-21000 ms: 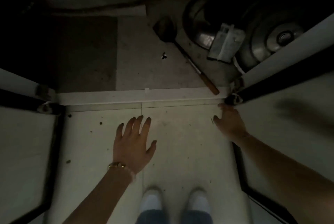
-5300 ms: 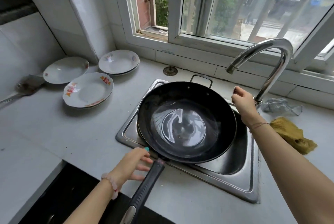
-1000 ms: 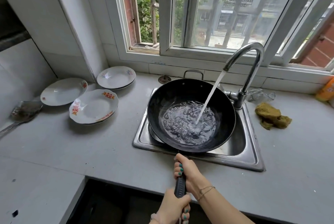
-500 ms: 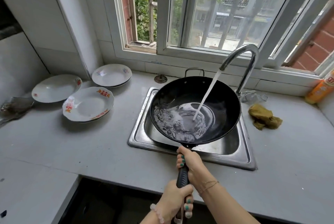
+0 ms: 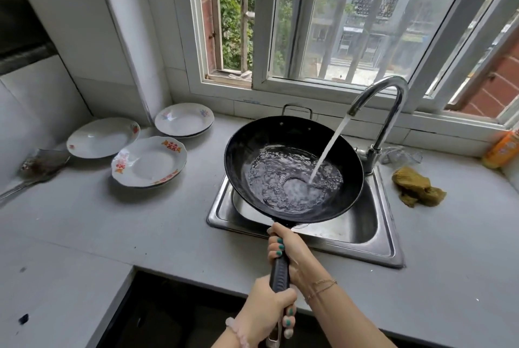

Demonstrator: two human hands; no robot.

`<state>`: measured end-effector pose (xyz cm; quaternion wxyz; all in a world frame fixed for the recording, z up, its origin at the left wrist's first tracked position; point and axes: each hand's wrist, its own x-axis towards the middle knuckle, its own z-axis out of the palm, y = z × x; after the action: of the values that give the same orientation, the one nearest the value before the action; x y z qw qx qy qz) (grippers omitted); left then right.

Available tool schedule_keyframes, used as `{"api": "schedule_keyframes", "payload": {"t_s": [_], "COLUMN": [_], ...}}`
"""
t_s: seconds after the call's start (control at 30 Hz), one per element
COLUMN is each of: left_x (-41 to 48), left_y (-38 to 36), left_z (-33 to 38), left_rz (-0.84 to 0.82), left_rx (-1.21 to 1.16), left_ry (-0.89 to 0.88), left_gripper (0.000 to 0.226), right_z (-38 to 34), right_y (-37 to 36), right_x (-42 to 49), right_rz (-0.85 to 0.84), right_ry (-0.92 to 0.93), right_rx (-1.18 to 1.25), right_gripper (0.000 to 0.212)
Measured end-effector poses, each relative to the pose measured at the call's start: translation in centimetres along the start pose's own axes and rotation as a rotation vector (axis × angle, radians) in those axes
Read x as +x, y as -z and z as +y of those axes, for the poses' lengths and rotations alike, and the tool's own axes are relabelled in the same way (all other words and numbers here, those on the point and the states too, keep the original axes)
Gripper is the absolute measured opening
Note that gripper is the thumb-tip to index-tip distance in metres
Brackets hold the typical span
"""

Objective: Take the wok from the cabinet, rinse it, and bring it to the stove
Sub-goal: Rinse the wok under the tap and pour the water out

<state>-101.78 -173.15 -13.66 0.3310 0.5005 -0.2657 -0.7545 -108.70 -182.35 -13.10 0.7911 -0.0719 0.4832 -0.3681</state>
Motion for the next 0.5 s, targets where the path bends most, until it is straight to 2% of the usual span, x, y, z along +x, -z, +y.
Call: {"api": "schedule_keyframes", "payload": {"t_s": [0.23, 0.33, 0.5], "left_x": [0.4, 0.7, 1.1], "left_y": [1.1, 1.2, 0.5], "left_z": [0.5, 0.6, 0.8], "left_rz": [-0.001, 0.005, -0.019], "left_rx": [0.112, 0.164, 0.091], "left_ry": [-0.077, -0.093, -0.085], "left_gripper": [0.016, 0.017, 0.014], "right_z": [-0.2, -0.4, -0.8], "right_y": [-0.5, -0.7, -0.6], "right_x": [1.1, 1.2, 1.3], "right_rz": [-0.093, -0.082, -0.017], "right_ry": [0.0, 0.048, 0.128], "right_rx": [0.02, -0.048, -0.16], "right_gripper": [0.038, 0.034, 0.026]}}
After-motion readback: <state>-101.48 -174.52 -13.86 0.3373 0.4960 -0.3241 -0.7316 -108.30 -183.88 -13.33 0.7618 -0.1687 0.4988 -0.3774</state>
